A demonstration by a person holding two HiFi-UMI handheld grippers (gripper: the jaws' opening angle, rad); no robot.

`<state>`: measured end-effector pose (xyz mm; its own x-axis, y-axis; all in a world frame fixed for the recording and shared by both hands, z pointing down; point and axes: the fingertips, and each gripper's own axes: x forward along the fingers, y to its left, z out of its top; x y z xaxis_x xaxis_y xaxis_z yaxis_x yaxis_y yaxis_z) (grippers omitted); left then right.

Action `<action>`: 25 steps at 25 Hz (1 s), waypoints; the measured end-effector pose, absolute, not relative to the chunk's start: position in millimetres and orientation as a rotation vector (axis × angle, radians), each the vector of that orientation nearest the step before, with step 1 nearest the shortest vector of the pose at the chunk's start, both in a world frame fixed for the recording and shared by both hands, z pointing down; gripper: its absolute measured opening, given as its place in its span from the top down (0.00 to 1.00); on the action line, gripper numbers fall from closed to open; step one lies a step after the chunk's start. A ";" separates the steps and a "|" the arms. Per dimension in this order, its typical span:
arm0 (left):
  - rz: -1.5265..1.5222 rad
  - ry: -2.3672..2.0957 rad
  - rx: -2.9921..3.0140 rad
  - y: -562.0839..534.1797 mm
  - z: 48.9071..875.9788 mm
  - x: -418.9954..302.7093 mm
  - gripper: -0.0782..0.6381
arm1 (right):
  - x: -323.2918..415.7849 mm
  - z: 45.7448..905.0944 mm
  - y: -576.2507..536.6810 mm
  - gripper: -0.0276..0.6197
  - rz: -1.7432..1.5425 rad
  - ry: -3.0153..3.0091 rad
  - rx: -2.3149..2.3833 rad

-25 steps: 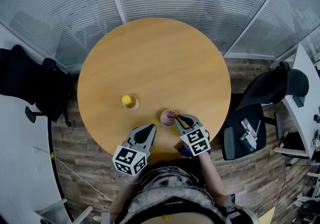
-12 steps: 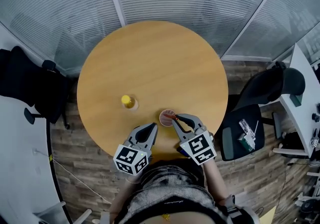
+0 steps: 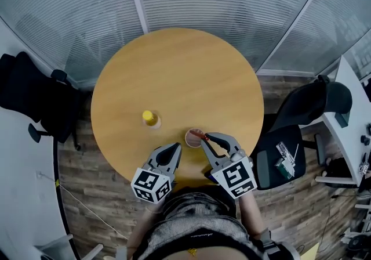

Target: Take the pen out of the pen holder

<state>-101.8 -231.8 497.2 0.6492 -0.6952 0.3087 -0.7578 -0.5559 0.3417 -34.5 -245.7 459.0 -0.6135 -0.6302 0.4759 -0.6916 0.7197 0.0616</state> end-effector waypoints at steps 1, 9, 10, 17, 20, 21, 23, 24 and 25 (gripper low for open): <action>0.190 -1.139 2.424 -231.1 497.0 -101.9 0.88 | -34.4 457.2 -244.5 0.87 0.171 -2.453 1.010; 0.200 -1.138 2.428 -225.3 495.0 -102.5 0.88 | -34.7 450.4 -238.0 0.87 0.150 -2.451 1.008; 0.202 -1.136 2.430 -224.5 494.9 -101.8 0.88 | -34.2 450.1 -237.7 0.87 0.149 -2.451 1.009; 0.215 -1.128 2.434 -219.9 497.1 -97.8 0.88 | -29.9 452.9 -236.9 0.87 0.159 -2.455 1.017; 0.219 -1.132 2.432 -219.1 497.8 -97.7 0.88 | -27.8 455.1 -237.0 0.87 0.163 -2.452 1.019; 0.219 -1.133 2.431 -219.2 498.0 -97.7 0.88 | -27.2 456.0 -237.3 0.87 0.164 -2.450 1.019; 0.221 -1.135 2.428 -220.2 498.4 -97.3 0.88 | -25.8 457.6 -238.3 0.87 0.164 -2.445 1.017; 0.222 -1.136 2.426 -220.7 498.7 -97.2 0.88 | -25.5 458.5 -238.7 0.87 0.164 -2.442 1.014; 0.222 -1.137 2.424 -221.1 498.9 -97.5 0.88 | -25.6 459.4 -239.0 0.87 0.165 -2.440 1.012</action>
<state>-97.5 -221.1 498.9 0.6470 -0.6886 0.3275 -0.7612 -0.5583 0.3299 -25.6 -239.0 459.4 -0.6049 -0.6331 0.4829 -0.6925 0.7177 0.0735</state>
